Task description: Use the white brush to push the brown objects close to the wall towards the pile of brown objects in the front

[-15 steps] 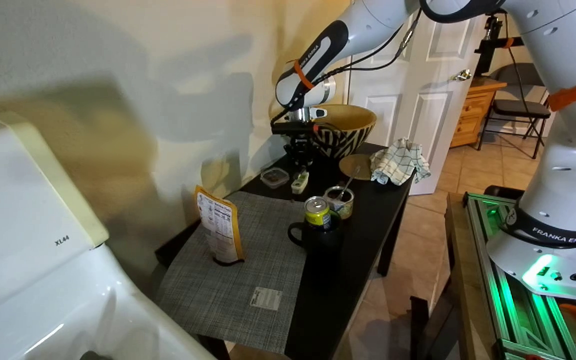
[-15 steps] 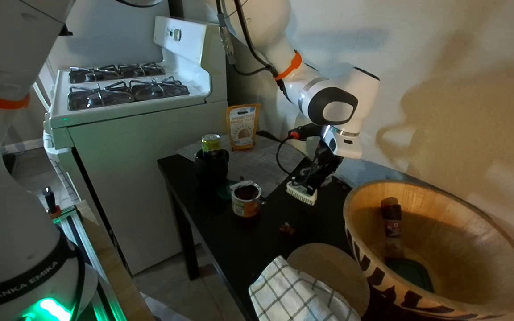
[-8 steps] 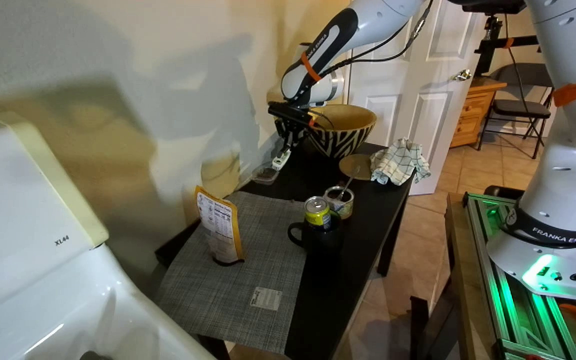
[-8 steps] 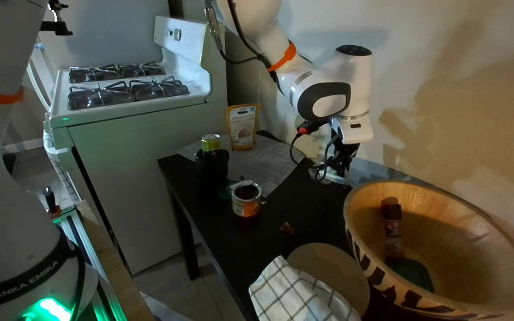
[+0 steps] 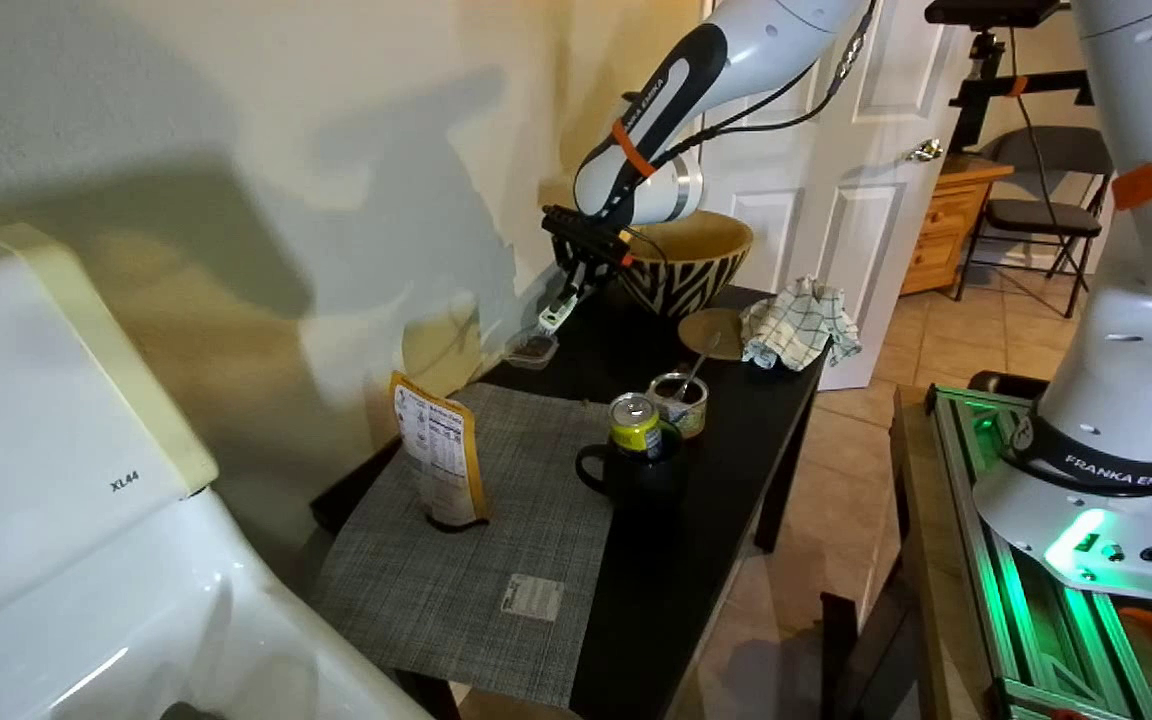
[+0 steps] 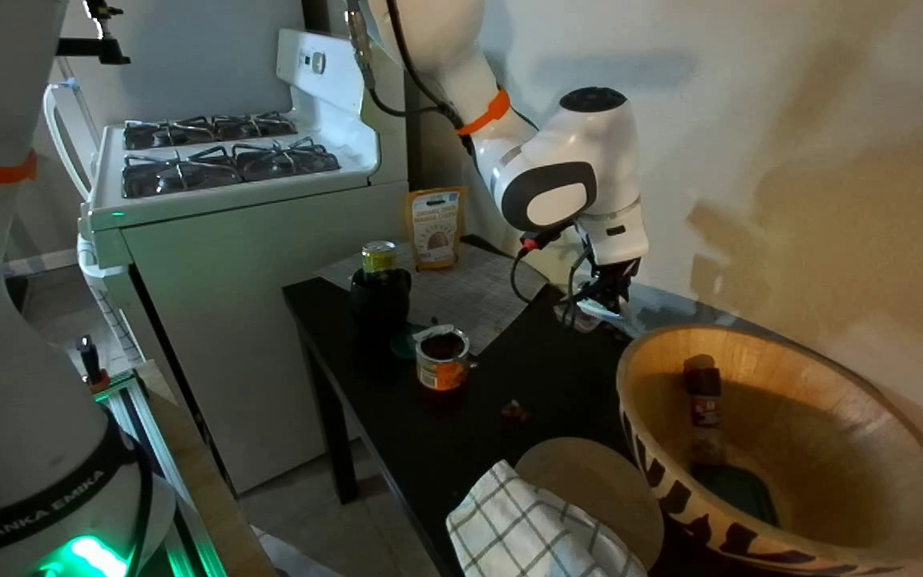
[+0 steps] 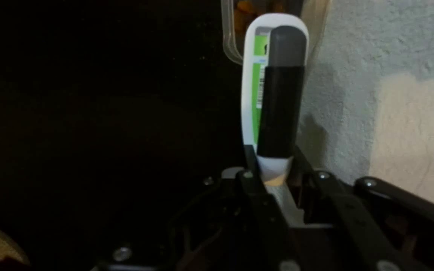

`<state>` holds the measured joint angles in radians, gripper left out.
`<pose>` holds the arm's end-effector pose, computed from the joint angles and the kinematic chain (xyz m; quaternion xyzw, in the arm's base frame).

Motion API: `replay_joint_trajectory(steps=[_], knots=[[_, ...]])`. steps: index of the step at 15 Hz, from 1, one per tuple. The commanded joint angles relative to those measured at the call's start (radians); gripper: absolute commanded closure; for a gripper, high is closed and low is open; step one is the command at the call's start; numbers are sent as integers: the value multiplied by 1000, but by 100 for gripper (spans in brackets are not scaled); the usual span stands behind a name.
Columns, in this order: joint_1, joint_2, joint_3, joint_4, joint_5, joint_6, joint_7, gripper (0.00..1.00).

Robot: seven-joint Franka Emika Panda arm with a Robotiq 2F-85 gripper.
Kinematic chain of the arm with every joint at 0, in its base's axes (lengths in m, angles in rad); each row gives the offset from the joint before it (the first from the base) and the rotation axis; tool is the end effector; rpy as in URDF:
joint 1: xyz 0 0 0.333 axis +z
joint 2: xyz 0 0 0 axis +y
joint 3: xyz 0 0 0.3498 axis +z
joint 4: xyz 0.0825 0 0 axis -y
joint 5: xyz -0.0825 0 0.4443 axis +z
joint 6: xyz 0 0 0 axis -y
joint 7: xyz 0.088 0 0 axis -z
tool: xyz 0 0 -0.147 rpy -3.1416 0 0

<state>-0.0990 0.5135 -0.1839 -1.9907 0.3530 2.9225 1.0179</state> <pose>0.6810 -0.2130 0.1960 -0.6850 0.6955 -0.1884 0.1075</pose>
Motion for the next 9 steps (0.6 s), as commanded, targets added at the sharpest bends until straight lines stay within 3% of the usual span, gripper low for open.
replay_joint_trajectory(steps=[1, 6, 9], knots=[[49, -23, -43, -72, 15, 105, 49, 94], [129, -13, -139, -103, 13, 199, 99, 94], [213, 14, -238, -97, 8, 207, 123, 94]])
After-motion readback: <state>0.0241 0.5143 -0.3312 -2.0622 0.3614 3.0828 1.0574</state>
